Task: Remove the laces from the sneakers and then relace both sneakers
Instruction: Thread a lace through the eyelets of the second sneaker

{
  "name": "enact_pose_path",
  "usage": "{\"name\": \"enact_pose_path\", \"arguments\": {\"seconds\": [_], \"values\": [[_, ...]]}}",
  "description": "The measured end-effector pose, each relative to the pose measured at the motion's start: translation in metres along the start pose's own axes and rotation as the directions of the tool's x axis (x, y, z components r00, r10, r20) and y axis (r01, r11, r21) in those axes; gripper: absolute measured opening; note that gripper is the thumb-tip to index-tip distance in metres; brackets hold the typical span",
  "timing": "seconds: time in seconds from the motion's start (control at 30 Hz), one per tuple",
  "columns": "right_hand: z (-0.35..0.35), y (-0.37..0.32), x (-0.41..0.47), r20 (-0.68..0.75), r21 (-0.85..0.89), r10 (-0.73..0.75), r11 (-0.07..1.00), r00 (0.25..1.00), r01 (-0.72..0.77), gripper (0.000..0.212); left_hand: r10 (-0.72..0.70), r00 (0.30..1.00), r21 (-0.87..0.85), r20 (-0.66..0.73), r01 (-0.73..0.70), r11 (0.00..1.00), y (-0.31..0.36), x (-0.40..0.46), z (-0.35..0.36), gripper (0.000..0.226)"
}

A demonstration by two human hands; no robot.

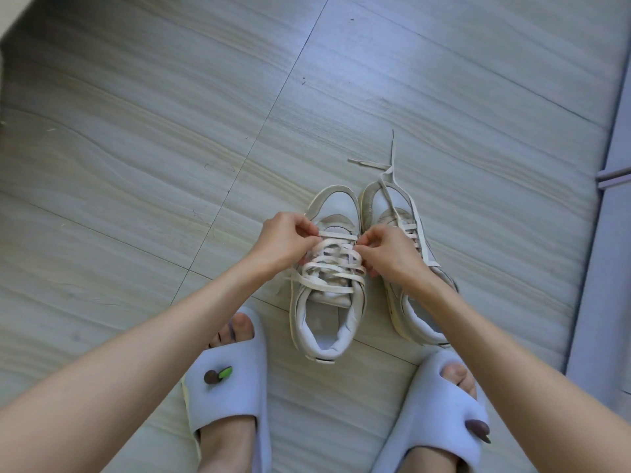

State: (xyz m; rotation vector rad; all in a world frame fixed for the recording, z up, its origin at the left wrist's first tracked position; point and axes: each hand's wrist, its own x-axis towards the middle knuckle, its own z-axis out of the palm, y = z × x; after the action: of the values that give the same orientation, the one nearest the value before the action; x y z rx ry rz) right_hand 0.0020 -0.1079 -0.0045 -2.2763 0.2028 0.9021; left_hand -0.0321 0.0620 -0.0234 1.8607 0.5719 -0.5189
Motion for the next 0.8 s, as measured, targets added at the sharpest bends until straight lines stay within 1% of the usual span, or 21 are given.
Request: {"name": "enact_pose_path", "arguments": {"seconds": [0.03,0.1,0.13,0.27,0.37,0.43,0.5,0.6,0.7,0.8], "values": [[0.002,0.001,0.000,0.000,-0.008,-0.005,1.000,1.000,0.005,0.008,0.014,1.000,0.026,0.009,-0.015,1.000,-0.001,-0.001,0.000,0.008],[0.004,0.003,-0.002,0.016,0.037,-0.015,0.999,1.000,0.014,0.004,0.060,0.998,0.111,0.006,-0.061,0.992,-0.005,-0.003,-0.002,0.017],[0.006,0.004,-0.004,0.026,0.058,-0.021,0.998,0.999,0.020,0.004,0.082,0.997,0.164,0.000,-0.081,0.983,-0.006,-0.005,-0.002,0.018],[0.016,0.010,-0.013,0.012,0.057,-0.055,0.997,0.998,0.054,0.007,0.171,0.985,0.325,-0.025,-0.153,0.933,-0.014,-0.014,0.001,0.005],[0.021,0.012,-0.017,0.021,0.007,-0.086,0.996,0.996,0.086,0.014,0.227,0.974,0.417,-0.008,-0.203,0.886,-0.018,-0.018,0.002,0.009],[0.023,0.013,-0.019,0.015,-0.008,-0.093,0.996,0.996,0.094,0.015,0.312,0.949,0.532,0.057,-0.293,0.795,-0.019,-0.019,0.002,0.013],[0.026,0.011,-0.021,-0.014,-0.055,-0.114,0.992,0.993,0.113,0.015,0.373,0.915,0.601,0.152,-0.385,0.700,-0.018,-0.018,0.002,0.017],[0.028,0.006,-0.024,-0.050,-0.198,-0.175,0.967,0.983,0.162,0.015,0.374,0.882,0.645,0.285,-0.465,0.606,-0.018,-0.014,0.001,0.019],[0.030,0.002,-0.028,-0.044,-0.268,-0.225,0.941,0.973,0.206,0.013,0.352,0.865,0.669,0.358,-0.501,0.549,-0.020,-0.011,0.000,0.011],[0.030,0.001,-0.029,-0.021,-0.311,-0.263,0.919,0.965,0.244,0.015,0.344,0.855,0.678,0.388,-0.518,0.522,-0.020,-0.012,-0.001,0.012]]}}
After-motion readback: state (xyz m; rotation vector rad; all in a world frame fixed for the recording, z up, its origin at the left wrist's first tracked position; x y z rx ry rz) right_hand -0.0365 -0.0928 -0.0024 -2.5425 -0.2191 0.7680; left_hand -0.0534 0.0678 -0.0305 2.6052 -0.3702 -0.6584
